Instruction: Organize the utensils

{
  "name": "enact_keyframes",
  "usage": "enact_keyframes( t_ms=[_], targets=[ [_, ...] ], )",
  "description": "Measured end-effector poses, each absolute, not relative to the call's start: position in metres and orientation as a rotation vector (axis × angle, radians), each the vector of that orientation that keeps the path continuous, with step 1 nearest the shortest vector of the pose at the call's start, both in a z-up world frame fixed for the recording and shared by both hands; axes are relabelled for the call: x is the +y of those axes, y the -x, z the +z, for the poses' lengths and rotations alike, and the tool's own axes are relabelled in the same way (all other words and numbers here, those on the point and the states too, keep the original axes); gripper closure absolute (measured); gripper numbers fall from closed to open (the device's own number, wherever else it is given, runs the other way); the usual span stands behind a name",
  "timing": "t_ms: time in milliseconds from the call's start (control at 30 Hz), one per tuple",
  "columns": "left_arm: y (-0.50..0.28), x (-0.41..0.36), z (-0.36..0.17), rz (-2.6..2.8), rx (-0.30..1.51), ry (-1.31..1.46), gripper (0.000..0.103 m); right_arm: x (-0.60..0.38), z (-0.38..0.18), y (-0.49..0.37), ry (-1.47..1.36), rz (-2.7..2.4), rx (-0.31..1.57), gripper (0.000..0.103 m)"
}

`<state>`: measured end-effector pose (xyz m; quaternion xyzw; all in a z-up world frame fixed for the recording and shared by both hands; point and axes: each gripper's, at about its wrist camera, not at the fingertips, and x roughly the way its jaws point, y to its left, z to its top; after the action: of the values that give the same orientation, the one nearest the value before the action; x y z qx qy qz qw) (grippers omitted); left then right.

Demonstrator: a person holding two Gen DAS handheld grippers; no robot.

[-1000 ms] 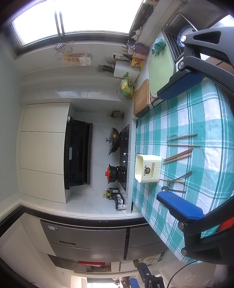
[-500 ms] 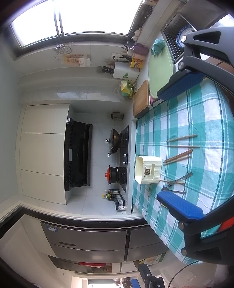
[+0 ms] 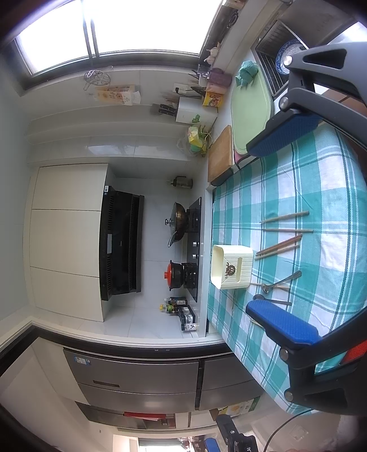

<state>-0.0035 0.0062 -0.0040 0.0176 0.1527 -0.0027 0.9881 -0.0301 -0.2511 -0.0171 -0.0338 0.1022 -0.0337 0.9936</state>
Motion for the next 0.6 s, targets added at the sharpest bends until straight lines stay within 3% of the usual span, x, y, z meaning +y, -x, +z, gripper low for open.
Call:
enact_keyframes(
  t_ms=[600],
  targets=[
    [-0.0002,0.0041,-0.0078,-0.006,0.311,-0.035,0.0,-0.252,-0.0165,0.0286,0.064,-0.068,0.216,0.0]
  ],
)
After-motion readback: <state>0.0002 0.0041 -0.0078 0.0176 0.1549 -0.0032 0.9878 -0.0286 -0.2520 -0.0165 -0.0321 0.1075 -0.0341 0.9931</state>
